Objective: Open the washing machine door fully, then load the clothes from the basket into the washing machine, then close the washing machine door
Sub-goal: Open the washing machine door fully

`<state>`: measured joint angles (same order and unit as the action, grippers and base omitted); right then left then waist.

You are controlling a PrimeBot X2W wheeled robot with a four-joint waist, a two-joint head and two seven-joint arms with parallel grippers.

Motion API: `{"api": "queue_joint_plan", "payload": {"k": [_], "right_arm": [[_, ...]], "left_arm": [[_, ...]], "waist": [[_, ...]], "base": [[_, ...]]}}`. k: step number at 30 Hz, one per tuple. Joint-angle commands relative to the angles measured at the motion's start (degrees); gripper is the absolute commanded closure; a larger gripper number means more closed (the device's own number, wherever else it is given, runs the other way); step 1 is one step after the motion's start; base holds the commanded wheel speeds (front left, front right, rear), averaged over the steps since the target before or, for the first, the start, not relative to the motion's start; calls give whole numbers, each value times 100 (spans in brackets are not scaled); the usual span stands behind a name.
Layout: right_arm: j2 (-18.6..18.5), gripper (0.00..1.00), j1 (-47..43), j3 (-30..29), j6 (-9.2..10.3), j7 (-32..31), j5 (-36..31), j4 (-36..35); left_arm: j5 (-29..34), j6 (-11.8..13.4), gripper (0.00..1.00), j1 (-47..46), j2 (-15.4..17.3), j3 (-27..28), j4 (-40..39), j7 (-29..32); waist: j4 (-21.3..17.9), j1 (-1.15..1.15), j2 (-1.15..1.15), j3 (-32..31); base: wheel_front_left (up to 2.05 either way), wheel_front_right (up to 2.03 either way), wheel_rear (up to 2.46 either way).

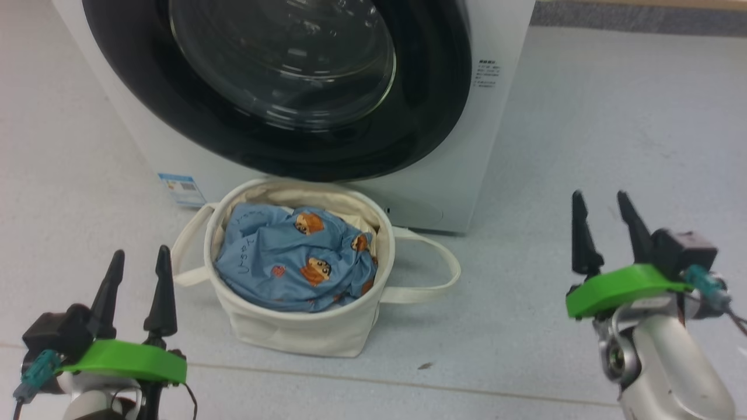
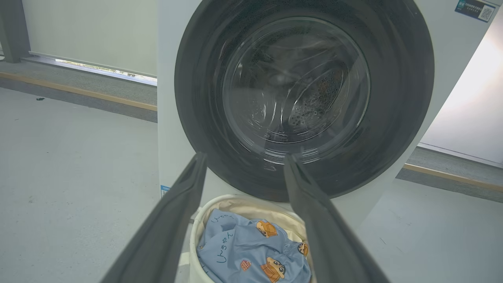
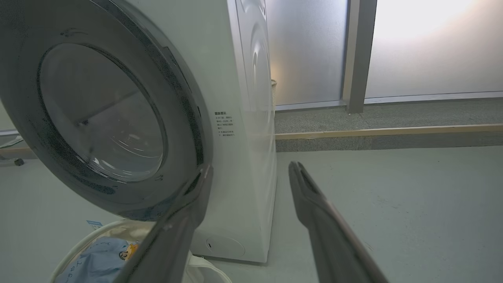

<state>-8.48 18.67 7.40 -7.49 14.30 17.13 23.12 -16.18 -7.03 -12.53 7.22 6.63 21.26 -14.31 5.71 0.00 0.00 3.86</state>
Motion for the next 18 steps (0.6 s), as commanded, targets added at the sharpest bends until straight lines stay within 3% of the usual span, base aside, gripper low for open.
{"api": "queue_joint_plan", "payload": {"k": [1, 9, 18], "right_arm": [[57, 0, 360, -7, 0, 70, -44, -221], [219, 0, 727, -415, 0, 70, 263, -404], [183, 0, 1517, -858, 0, 70, 1346, -16]], "left_arm": [[57, 19, 0, -274, 119, 174, -206, -69], [215, 43, 0, -421, 44, 268, -301, -69], [309, -3, 0, -639, -9, 268, -298, -69]], "waist": [[47, 0, 0, 146], [203, 0, 0, 592], [500, 0, 0, 1071]], "base": [[0, 0, 0], [0, 0, 0], [0, 0, 0]]}}
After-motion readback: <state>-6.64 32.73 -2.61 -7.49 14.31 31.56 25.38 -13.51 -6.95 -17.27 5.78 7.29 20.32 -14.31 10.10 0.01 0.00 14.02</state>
